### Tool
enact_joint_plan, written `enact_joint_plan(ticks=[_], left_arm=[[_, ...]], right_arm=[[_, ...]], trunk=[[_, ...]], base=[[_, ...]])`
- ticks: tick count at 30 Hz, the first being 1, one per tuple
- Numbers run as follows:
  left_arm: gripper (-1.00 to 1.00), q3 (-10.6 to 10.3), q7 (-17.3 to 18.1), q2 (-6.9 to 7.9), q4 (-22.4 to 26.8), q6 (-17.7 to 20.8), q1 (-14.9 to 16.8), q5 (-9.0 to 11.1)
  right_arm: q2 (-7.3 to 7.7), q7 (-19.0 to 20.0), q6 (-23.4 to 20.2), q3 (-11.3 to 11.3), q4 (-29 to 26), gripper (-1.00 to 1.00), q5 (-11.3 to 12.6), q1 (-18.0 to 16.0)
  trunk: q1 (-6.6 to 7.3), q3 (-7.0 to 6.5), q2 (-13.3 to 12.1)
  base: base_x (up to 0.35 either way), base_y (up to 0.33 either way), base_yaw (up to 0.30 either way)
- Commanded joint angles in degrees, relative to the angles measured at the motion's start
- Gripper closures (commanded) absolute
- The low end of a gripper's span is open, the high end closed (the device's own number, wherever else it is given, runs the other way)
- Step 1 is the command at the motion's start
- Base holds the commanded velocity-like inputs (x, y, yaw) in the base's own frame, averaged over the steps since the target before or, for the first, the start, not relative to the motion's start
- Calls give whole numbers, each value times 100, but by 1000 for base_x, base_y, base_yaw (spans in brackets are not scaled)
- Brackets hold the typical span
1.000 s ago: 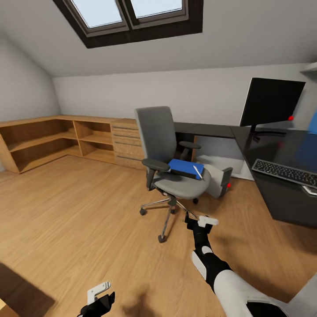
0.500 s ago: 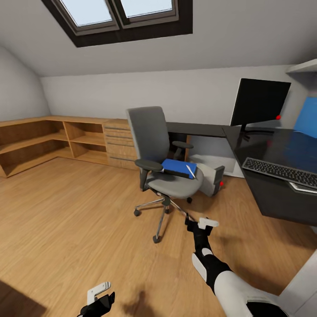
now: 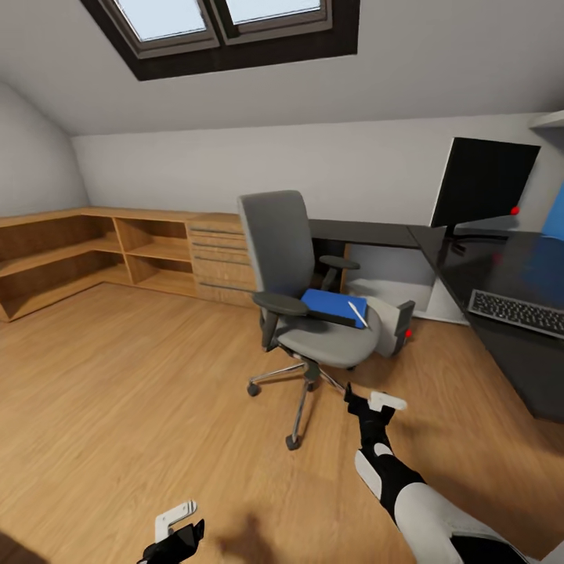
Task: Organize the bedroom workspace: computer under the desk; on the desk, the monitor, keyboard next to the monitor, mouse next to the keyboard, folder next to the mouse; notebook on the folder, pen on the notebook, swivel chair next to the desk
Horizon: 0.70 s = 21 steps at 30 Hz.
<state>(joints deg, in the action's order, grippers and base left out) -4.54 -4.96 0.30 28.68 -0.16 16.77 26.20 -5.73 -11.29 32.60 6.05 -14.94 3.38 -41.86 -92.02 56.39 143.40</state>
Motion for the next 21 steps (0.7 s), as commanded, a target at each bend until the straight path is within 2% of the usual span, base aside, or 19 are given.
enact_joint_plan(ticks=[1,5,10,21], left_arm=[[-100,-47,-48,6,6,-2,2,43],[-100,-47,-50,6,6,-2,2,42],[-100,-47,-49,6,6,-2,2,42],[-100,-47,-51,6,6,-2,2,43]], right_arm=[[3,21,25,14,3,-100,105,-5],[22,23,28,14,-2,-100,304,-4],[33,16,70,17,-13,-100,409,-5],[28,-20,96,19,-26,-100,443,-4]], trunk=[[-1,6,2],[-1,6,2],[-1,6,2],[-1,6,2]], base=[[226,227,0],[164,187,0],[63,74,0],[9,11,0]])
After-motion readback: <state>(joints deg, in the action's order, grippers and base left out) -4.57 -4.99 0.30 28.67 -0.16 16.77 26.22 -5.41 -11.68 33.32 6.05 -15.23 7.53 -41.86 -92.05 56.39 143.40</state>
